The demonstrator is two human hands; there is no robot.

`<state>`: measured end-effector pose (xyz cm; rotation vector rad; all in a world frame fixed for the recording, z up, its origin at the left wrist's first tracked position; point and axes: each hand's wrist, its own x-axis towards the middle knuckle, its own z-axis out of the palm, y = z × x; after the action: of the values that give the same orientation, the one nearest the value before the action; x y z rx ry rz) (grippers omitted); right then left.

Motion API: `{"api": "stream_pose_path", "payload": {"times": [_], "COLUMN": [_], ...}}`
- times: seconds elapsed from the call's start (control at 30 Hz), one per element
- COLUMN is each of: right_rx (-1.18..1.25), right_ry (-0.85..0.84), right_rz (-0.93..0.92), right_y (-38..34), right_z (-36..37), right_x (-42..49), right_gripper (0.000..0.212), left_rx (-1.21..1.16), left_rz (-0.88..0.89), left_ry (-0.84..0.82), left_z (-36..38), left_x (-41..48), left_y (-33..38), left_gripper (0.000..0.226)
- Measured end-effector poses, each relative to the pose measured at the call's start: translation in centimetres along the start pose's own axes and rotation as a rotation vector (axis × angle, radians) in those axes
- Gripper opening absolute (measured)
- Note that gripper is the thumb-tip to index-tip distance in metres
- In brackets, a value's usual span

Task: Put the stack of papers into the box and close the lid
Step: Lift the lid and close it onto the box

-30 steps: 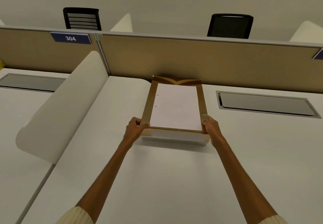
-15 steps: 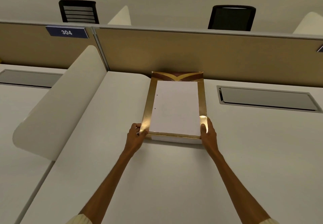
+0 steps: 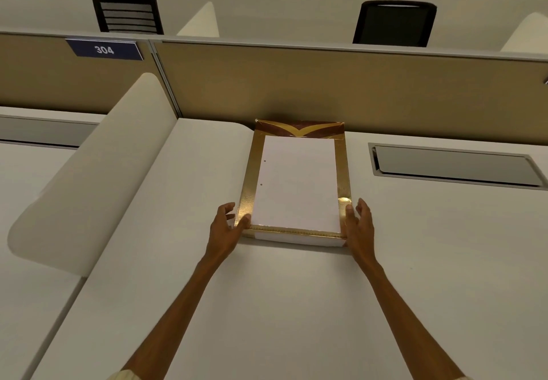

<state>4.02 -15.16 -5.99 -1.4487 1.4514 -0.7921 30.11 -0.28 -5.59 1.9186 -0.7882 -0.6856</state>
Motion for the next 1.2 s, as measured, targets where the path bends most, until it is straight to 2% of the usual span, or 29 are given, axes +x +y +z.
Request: {"api": "stream_pose_path", "payload": {"times": [0.1,0.23,0.43,0.6,0.73,0.97,1.2], "right_rx": [0.076,0.112,0.169,0.206,0.269,0.137,-0.012], "right_ry": [0.047,-0.022,-0.014,-0.026,0.028,0.156,0.242], "right_rz": [0.017,0.054,0.15,0.206,0.312,0.325,0.29], "right_y": [-1.5,-3.9,-6.2,-6.8,-6.9,-6.2,-6.2], "right_z": [-0.9,-0.5,0.7,1.7,2.8,4.0,4.7], "right_x": [2.3,6.4,11.7,15.8,18.8,21.3,21.3], "right_gripper": [0.048,0.041,0.041,0.043,0.032,0.033,0.044], "left_rx": [-0.052,-0.063,-0.028,0.09,0.162,0.151,0.23], "left_rz": [-0.014,-0.052,-0.071,-0.143,-0.223,-0.221,-0.183], "left_ry": [0.073,0.084,0.156,0.207,0.246,0.296,0.317], "left_z": [-0.1,1.0,3.2,4.4,5.0,5.4,5.5], "left_x": [2.0,6.1,12.2,16.5,18.9,20.9,21.1], "left_y": [1.3,3.7,5.6,7.3,8.0,7.3,7.0], "left_gripper": [0.045,0.042,0.03,0.035,0.038,0.046,0.047]}}
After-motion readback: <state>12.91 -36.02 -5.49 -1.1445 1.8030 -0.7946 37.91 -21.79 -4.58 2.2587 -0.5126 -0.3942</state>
